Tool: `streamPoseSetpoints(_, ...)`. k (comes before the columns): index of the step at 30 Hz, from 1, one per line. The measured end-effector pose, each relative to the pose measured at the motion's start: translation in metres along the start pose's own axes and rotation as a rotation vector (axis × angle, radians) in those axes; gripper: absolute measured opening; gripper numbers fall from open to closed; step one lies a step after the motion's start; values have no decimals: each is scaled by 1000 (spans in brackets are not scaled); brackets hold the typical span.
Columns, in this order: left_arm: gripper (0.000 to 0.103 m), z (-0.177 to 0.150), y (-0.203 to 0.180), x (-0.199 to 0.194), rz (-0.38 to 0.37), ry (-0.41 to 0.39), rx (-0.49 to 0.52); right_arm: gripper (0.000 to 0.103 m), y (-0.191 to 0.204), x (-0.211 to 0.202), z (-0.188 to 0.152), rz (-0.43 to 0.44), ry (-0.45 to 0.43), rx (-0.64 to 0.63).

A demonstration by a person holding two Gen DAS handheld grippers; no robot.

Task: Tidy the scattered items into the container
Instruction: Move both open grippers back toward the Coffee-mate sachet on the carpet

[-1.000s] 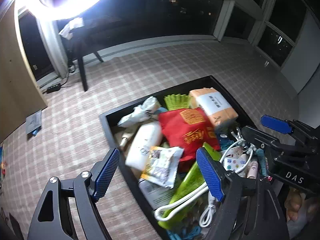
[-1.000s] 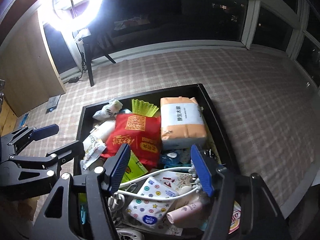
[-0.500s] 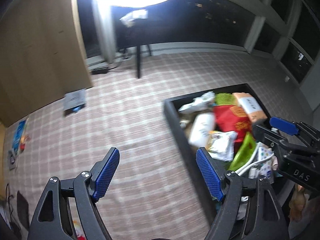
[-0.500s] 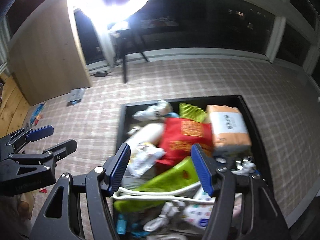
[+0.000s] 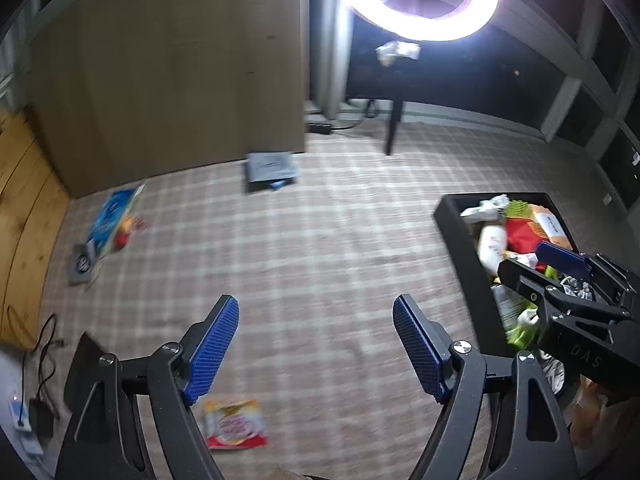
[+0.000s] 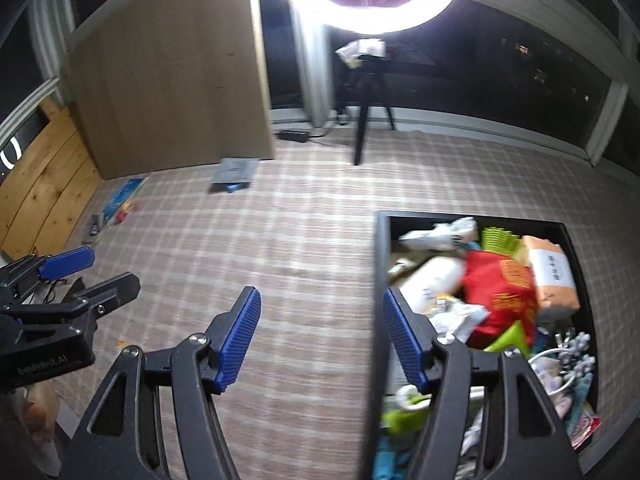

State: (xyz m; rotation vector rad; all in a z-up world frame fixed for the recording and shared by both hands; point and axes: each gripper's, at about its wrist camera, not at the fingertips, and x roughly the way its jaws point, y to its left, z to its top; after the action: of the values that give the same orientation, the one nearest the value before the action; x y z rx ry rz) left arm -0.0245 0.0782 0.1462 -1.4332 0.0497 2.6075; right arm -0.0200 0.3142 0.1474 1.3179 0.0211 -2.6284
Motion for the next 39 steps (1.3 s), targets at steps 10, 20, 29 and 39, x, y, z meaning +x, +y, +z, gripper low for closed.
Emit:
streamPoseSetpoints(10, 78, -41, 70, -21, 62, 6, -92, 62, 62, -9, -20, -5, -14, -38)
streamPoseSetpoints(20, 78, -67, 107, -41, 82, -13, -122, 63, 106, -19, -45, -2, -21, -70)
streamPoseSetpoints(29, 78, -69, 110, -53, 54, -37, -113, 63, 125, -26, -46, -14, -52, -84)
streamPoseSetpoints(39, 79, -68, 111, -52, 50, -38, -107, 63, 126, -25, -46, -15, -51, -74)
